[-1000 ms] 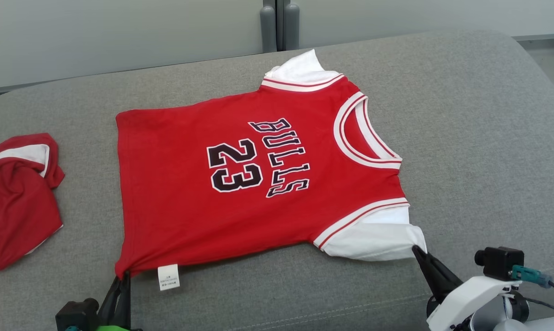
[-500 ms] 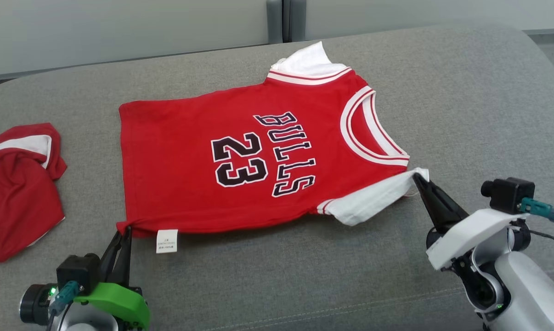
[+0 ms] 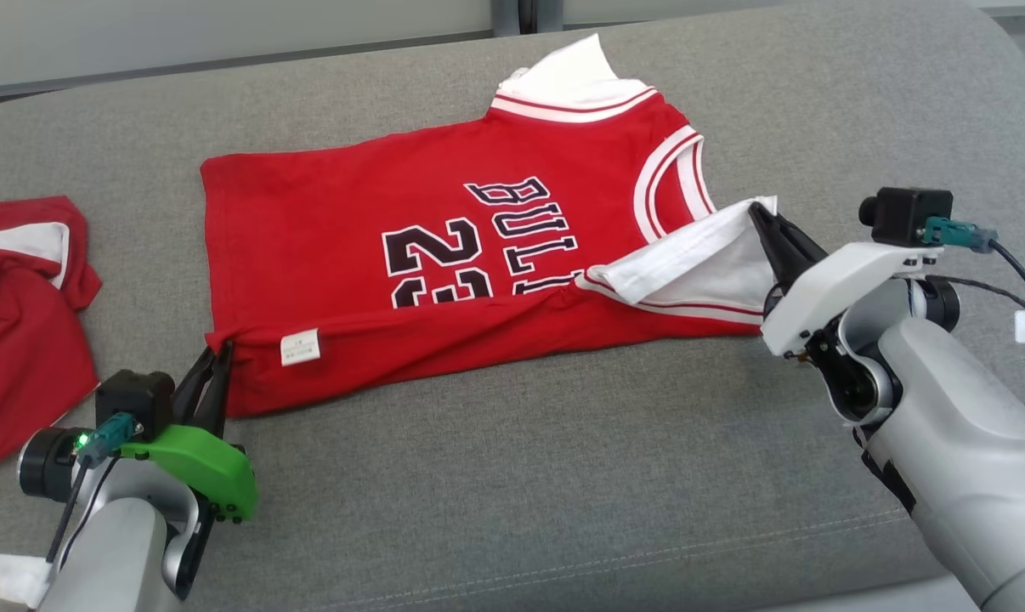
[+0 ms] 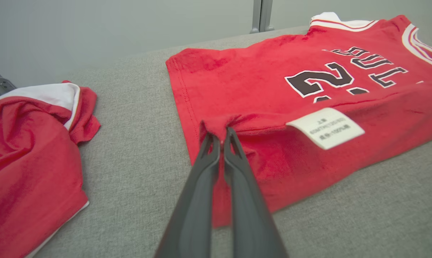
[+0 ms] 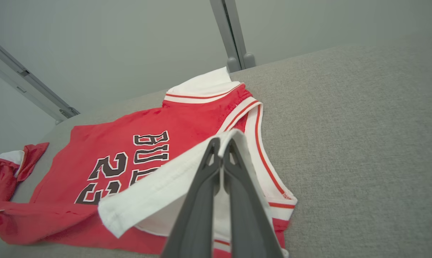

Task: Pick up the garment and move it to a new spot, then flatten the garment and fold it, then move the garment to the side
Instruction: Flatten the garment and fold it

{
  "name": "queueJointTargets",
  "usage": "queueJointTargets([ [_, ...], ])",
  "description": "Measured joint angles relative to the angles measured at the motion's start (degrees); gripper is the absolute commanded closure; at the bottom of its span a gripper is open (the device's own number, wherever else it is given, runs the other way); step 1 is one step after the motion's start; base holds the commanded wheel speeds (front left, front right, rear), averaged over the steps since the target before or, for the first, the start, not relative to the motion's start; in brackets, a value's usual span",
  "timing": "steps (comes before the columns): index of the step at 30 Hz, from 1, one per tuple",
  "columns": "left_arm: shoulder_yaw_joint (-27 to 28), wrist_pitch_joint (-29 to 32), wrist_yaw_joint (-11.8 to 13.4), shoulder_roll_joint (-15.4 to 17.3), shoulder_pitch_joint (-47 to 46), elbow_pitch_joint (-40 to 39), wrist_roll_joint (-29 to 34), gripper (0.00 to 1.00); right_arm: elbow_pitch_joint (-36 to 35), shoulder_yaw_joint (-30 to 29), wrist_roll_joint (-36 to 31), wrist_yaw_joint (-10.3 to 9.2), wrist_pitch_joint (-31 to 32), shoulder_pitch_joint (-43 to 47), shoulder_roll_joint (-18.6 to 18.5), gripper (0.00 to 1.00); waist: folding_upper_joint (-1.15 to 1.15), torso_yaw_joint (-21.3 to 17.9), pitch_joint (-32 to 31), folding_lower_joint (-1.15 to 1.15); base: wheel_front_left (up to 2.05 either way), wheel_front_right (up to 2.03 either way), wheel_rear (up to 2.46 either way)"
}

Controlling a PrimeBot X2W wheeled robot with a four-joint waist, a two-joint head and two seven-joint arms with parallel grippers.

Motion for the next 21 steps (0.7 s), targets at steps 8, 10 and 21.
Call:
queueJointTargets([
  [8, -6.3, -0.1, 0.0, 1.2, -7.9, 6.8, -4.1, 1.0, 13.0, 6.3, 1.7, 0.0, -2.1, -10.1, 2.8, 1.0, 0.0, 0.7, 2.9, 0.0, 0.0, 0.0, 0.0],
  [10, -7.7, -0.2, 0.0, 1.3, -9.4, 8.5, -4.9, 1.0, 15.4, 7.5, 2.0, 0.0, -3.0, -11.9, 3.3, 1.0, 0.0, 1.0, 3.6, 0.0, 0.0, 0.0, 0.0],
  [21, -13.0, -2.4, -0.1, 0.8, -15.4, 15.1, -8.2, 1.0, 25.2, 11.3, 5.0, 0.01, -7.3, -18.6, 5.2, 1.0, 0.0, 2.6, 6.3, 0.0, 0.0, 0.0, 0.0],
])
